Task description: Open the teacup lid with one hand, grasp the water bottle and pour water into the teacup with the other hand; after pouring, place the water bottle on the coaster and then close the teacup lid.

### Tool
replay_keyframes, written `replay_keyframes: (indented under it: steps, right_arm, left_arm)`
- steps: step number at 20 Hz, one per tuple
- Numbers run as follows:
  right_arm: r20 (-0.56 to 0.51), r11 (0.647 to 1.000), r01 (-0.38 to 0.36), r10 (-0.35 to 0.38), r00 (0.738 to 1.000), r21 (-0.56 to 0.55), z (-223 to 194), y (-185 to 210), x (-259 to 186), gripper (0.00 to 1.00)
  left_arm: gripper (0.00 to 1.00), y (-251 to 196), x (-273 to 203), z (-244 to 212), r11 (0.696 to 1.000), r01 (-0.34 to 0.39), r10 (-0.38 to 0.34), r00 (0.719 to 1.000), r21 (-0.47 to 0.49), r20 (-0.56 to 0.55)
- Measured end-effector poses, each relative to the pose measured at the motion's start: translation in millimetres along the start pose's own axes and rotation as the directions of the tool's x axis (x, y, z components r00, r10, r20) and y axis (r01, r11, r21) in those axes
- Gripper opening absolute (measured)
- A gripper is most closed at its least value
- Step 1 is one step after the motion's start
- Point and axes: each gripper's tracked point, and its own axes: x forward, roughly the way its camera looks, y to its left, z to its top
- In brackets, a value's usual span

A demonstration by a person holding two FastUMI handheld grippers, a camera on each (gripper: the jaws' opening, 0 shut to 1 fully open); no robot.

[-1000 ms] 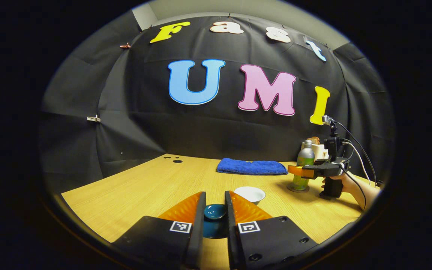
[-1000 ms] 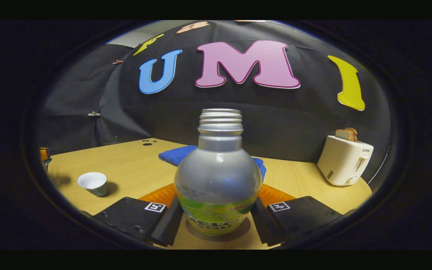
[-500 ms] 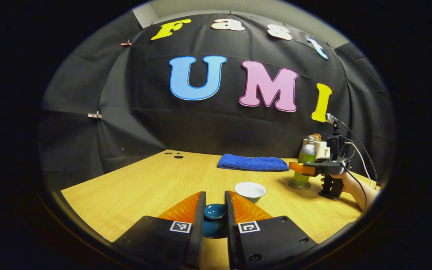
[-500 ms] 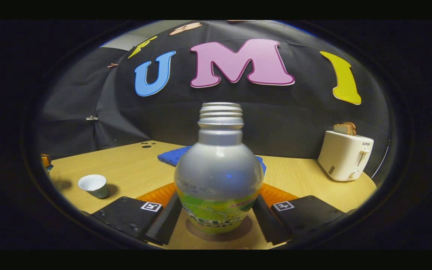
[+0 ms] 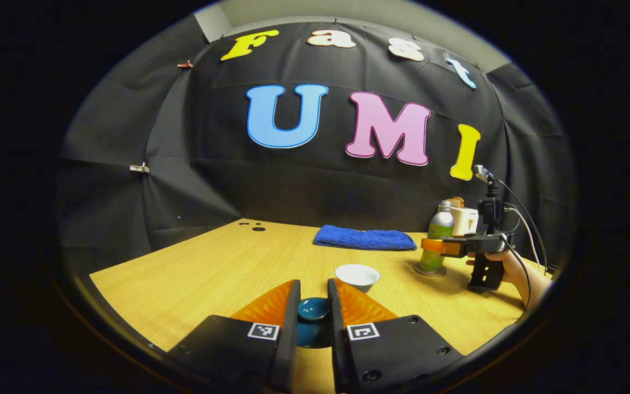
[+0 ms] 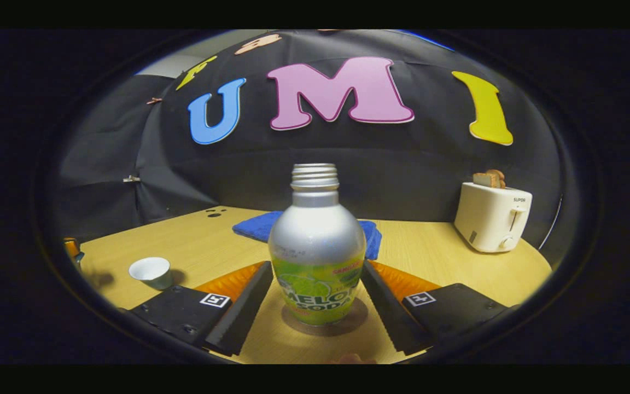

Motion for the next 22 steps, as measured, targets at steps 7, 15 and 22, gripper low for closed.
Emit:
replay_keyframes:
  steps: [7, 15, 22]
  right_arm:
    - [0.009, 1.0, -0.005, 0.005, 1.0, -0.001, 2.5, 13.7, -40.8, 1.0]
    - [0.041, 0.999, 0.024, -0.026, 0.999, 0.048, 8.3, 8.9, -89.1, 0.99]
    - [0.1, 0.993, 0.122, -0.121, 0.988, -0.003, 14.2, -16.6, -143.0, 0.99]
  left_arm:
    - [0.31, -8.2, -12.7, 9.8, 1.0, 0.013, -0.014, 0.999, 0.023, 0.032]
    - [0.31, -22.4, -6.5, 21.5, 0.998, 0.05, -0.052, 0.997, 0.032, 0.059]
    - [0.31, -31.7, 34.3, 38.3, 0.996, 0.084, -0.087, 0.993, 0.04, 0.082]
